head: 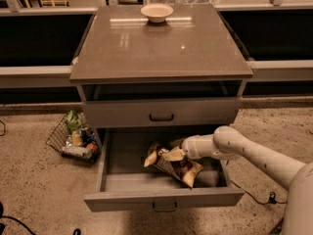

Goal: Place brown chip bag into middle drawer

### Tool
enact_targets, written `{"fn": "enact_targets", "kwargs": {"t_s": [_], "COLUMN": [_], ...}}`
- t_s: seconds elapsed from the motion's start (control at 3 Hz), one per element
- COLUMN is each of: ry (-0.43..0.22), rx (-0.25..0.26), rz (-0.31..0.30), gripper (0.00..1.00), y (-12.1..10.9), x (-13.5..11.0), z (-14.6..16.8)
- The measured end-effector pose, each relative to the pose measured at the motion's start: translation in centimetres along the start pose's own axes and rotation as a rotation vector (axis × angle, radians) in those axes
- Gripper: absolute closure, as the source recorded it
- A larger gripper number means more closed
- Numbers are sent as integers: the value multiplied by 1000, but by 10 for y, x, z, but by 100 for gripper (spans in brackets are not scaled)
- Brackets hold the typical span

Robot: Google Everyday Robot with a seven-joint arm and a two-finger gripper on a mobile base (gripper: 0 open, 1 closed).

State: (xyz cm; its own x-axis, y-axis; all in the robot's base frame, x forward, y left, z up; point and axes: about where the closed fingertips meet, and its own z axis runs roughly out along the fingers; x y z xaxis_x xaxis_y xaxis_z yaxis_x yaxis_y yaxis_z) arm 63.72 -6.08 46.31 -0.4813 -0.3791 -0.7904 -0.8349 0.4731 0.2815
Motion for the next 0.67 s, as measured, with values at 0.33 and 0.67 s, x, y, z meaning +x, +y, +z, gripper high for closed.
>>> {"fn": "enact_targets", "kwargs": {"t_s": [0.33, 0.67], "ry": [-42, -111], "rx": [-9, 22], "rz": [8, 4], "gripper": [0, 0], "y": [6, 35], "x": [1, -4], "z": [-12, -65]}}
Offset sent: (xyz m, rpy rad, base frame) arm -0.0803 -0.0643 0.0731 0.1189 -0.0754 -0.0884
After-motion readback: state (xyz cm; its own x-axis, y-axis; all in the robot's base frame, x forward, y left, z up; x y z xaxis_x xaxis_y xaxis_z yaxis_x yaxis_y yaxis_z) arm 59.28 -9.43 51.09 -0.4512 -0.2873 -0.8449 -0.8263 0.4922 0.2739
